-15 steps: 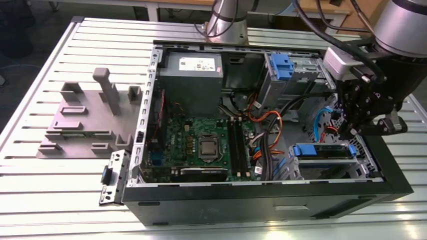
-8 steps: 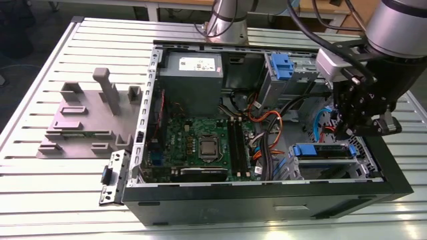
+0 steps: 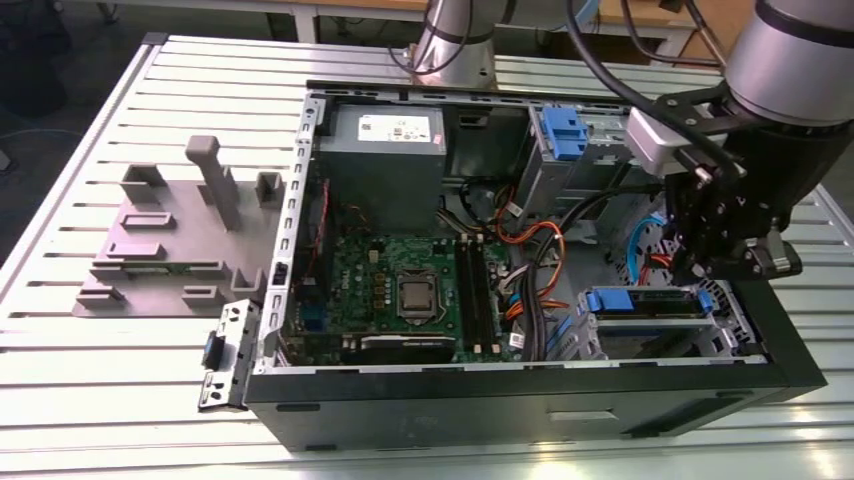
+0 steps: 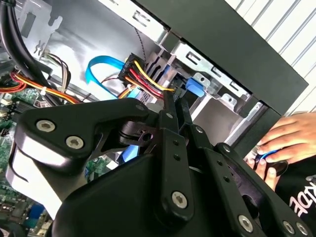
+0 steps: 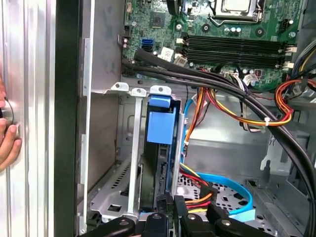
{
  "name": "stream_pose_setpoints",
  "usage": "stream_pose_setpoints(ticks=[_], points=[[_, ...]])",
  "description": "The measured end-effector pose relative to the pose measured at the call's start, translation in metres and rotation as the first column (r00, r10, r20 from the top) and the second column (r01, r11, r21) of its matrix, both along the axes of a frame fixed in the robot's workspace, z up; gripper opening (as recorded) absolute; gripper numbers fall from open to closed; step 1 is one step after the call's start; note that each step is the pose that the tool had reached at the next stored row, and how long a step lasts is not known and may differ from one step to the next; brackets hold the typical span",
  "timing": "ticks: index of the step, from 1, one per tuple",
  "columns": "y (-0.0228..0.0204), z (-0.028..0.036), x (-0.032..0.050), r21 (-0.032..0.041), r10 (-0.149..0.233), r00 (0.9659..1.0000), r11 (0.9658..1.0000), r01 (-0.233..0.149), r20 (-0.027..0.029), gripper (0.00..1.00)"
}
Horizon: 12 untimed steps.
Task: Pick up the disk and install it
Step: 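Insert the first disk wire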
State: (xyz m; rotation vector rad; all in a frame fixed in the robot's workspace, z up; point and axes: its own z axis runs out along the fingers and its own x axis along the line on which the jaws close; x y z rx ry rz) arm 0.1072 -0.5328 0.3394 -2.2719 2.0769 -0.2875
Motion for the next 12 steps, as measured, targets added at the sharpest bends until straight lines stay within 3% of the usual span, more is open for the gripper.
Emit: stream_pose_setpoints(ticks=[6,12], points=[[-0.0030,-0.0024,-0.0065,0.0060,0.000,0.9996,1.0000,0.000,0.0267,0.17],[-0.0033,-0.0055,-0.0111,0.0065,-0.001,0.9992,1.0000,0.001,0.0410,0.17]])
